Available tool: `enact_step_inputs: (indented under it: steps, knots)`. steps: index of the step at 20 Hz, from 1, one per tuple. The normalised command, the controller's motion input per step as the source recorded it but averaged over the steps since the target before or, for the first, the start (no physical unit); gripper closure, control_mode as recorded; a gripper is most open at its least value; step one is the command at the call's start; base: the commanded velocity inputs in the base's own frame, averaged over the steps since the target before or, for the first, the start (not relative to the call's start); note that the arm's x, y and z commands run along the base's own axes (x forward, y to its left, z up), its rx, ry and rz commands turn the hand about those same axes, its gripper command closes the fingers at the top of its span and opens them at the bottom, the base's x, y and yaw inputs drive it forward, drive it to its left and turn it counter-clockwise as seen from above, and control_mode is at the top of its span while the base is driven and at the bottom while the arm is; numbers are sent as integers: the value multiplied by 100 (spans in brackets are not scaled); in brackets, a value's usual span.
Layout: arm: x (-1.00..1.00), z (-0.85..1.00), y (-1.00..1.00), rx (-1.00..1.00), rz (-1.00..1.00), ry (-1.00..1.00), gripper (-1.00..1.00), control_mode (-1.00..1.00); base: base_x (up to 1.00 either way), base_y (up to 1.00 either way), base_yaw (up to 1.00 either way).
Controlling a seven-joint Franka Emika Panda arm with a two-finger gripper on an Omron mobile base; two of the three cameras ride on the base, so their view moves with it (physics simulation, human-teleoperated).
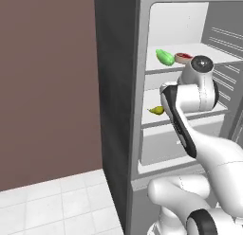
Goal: Open the fridge, remove the pear, corn, and steak, and place them on any counter.
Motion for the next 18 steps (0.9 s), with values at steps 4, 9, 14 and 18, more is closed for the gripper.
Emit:
enact_step_inputs:
  steps: [4, 9, 14, 18]
  knots:
    - [0, 0, -18, 0, 5, 0, -100, -100, 5, -47, 24]
    - [-13, 25, -62, 0, 13, -8, -100, -100, 0, 0, 0]
    - [-1, 85, 7, 0, 9, -20, -100, -100, 0, 0, 0]
    - [26, 74, 11, 0, 4, -5, -100, -100, 0, 0, 0]
